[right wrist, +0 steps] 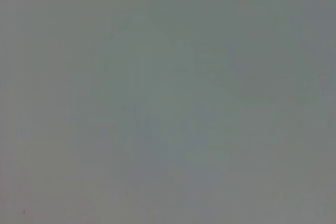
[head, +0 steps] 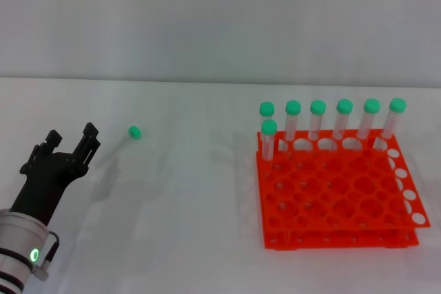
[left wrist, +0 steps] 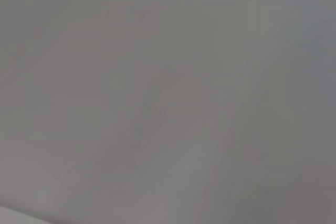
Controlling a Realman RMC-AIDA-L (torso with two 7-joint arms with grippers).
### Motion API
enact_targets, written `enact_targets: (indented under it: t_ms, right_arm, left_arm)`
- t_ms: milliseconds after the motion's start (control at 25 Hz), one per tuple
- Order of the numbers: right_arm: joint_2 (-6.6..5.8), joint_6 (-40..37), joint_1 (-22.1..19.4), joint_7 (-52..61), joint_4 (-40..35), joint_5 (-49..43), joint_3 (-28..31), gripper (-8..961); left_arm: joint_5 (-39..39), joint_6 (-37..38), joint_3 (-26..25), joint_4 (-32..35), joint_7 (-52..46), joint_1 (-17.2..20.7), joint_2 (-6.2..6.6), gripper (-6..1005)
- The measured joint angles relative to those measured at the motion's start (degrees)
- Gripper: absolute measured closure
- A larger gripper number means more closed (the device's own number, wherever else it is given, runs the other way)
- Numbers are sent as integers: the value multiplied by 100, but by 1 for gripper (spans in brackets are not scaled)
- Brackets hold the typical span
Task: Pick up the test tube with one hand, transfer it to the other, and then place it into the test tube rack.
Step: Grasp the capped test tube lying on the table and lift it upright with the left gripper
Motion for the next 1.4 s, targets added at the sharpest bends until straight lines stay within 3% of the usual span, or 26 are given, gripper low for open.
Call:
enact_targets:
  t_ms: [560, 680, 880, 1040, 1200, 1240, 1320, 1400]
  right_arm:
    - [0, 6, 19, 1, -41, 0, -9, 80]
    - [0, 16, 14, 1, -31, 0, 22, 80]
    - [0, 35, 26, 0, -46, 0, 32, 81]
    - [-9, 38, 69, 0, -59, -1, 33, 81]
    - [-14, 56, 98, -15, -61, 3, 33, 81]
    - [-14, 80, 113, -14, -61, 27, 33, 81]
    - [-8, 127, 145, -12, -61, 84, 32, 81]
    - [0, 166, 170, -11, -61, 127, 32, 81]
  left_arm:
    - [-11, 47, -1, -5, -2, 65, 4, 233]
    - [-37, -19, -17, -58, -340, 23, 70, 259]
    - [46, -38, 25, -725, -1300, -299, 257, 302]
    - [451, 12, 48, -1211, -2124, -604, 555, 336]
    - [1270, 279, 100, -1802, -3431, -1011, 1010, 352]
    - [1599, 436, 279, -2100, -4058, -1203, 1182, 351]
    - [1838, 617, 736, -2518, -4872, -1480, 1370, 350]
    - [1889, 873, 1797, -3160, -5912, -1859, 1517, 349]
